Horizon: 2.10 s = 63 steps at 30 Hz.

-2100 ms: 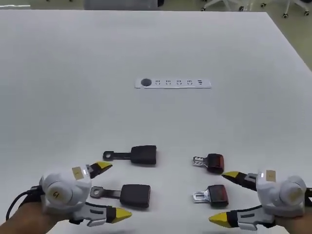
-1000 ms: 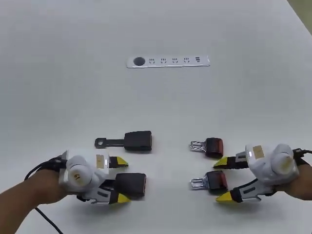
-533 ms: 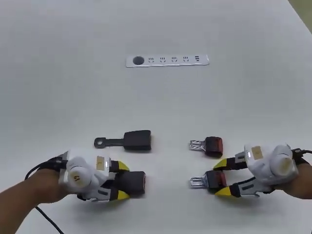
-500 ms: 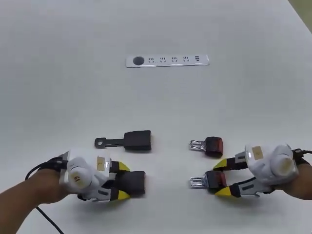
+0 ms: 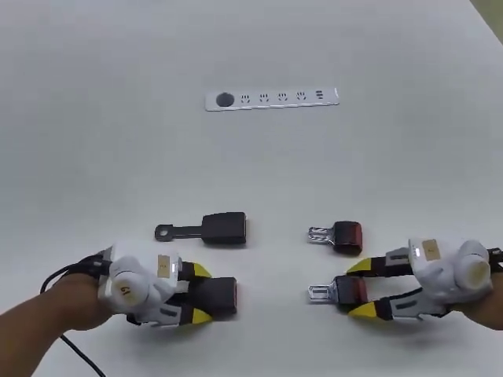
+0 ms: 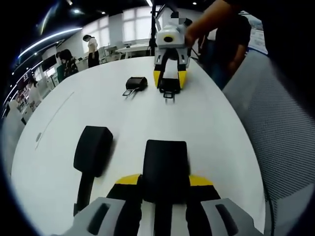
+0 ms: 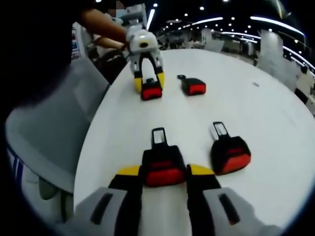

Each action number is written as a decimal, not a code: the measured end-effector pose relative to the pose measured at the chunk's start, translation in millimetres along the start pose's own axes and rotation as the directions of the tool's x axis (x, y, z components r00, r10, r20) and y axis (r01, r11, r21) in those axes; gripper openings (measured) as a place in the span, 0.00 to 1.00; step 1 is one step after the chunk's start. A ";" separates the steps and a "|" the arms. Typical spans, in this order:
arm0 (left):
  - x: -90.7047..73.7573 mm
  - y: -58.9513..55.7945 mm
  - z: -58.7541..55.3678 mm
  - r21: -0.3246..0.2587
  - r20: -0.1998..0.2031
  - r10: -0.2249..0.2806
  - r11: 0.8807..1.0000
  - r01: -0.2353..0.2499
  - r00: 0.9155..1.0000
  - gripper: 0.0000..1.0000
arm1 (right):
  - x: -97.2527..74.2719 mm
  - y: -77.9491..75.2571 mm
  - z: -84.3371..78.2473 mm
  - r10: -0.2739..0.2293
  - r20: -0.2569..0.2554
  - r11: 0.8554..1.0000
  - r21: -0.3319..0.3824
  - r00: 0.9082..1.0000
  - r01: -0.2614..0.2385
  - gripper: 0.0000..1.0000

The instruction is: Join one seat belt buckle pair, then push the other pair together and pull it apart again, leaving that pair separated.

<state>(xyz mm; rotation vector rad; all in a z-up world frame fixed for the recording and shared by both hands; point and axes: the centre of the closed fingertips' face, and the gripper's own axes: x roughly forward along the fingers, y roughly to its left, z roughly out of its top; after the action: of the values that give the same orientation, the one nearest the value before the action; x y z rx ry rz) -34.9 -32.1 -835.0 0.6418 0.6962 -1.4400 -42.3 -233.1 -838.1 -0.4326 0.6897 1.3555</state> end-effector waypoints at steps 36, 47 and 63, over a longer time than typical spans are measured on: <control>3.3 1.7 -3.4 -0.018 -0.034 -0.018 1.000 0.017 0.999 0.35 | 24.2 2.2 24.6 0.008 0.147 1.000 0.018 0.989 -0.011 0.35; 3.4 0.5 -2.0 -0.021 -0.040 -0.019 1.000 0.018 0.999 0.35 | 43.9 8.4 43.2 0.033 0.184 0.999 0.020 0.982 -0.037 0.35; 3.3 0.1 -3.2 -0.021 -0.041 -0.018 1.000 0.017 0.999 0.35 | 71.4 16.5 70.2 0.056 0.226 0.998 0.024 0.972 -0.063 0.35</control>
<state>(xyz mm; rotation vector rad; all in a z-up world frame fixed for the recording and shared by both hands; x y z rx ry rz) -34.9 -31.9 -839.6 0.6525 0.7501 -1.4375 -39.8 -131.8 -833.0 -0.2298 0.5378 1.4230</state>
